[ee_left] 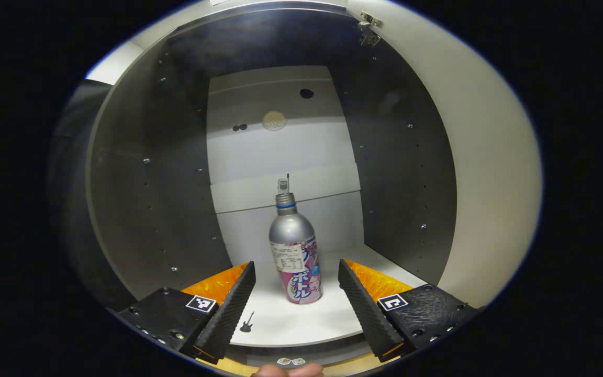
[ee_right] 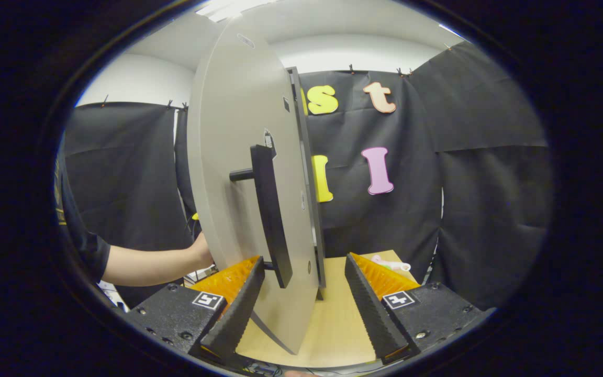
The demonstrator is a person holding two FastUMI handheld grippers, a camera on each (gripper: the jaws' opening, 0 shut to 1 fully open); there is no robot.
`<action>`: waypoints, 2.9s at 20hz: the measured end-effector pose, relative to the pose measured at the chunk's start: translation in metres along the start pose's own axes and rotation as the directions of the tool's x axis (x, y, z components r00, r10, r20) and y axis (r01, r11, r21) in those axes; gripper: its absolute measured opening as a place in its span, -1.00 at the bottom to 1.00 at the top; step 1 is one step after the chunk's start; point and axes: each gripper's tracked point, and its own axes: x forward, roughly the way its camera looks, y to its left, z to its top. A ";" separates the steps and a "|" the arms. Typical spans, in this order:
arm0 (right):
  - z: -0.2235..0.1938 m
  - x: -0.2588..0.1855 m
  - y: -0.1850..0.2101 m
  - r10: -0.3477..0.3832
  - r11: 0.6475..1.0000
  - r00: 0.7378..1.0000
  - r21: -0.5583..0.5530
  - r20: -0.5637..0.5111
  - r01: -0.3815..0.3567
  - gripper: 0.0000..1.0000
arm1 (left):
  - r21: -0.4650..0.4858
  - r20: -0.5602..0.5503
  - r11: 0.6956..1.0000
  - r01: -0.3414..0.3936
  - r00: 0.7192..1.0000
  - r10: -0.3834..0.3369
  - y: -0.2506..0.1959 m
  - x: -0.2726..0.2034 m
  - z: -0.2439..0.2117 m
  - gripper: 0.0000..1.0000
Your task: Open the cabinet door with the right hand, grasp the bottle in the cabinet with the left hand and place it on the coaster, then close the cabinet door with the right hand.
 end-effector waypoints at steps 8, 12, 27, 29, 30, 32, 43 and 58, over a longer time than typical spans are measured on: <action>0.000 -0.001 -0.004 -0.038 0.999 0.999 0.007 -0.009 0.038 0.89 | -0.118 -0.020 0.992 -0.047 0.999 0.045 0.010 0.044 0.009 0.92; 0.001 -0.001 -0.006 -0.042 0.999 0.999 0.020 -0.002 0.042 0.87 | -0.117 -0.050 0.991 -0.072 0.997 0.066 0.016 0.059 -0.001 0.93; 0.000 0.001 -0.012 0.004 0.998 1.000 0.060 -0.021 -0.003 0.87 | -0.043 -0.061 0.997 -0.067 0.996 0.064 -0.001 0.094 -0.015 0.92; 0.000 0.001 -0.011 0.008 0.998 1.000 0.058 -0.023 -0.006 0.91 | -0.052 -0.066 0.997 -0.062 0.996 0.058 -0.001 0.097 -0.017 0.93; 0.000 0.001 -0.012 0.009 0.998 1.000 0.056 -0.024 -0.007 0.87 | -0.054 -0.075 0.997 -0.057 0.996 0.053 -0.001 0.098 -0.020 0.92; 0.001 0.001 -0.012 0.012 0.998 1.000 0.055 -0.025 -0.011 0.87 | -0.051 -0.088 0.997 -0.056 0.995 0.052 -0.001 0.101 -0.024 0.93; 0.000 0.001 -0.011 0.017 0.999 0.999 0.049 -0.027 -0.016 0.87 | -0.062 -0.053 0.997 -0.039 0.998 0.036 -0.003 0.080 -0.006 0.59; -0.002 0.000 -0.026 0.069 0.994 0.997 0.079 0.029 -0.071 0.87 | -0.087 0.034 0.995 -0.049 0.998 0.052 0.043 -0.103 0.024 0.58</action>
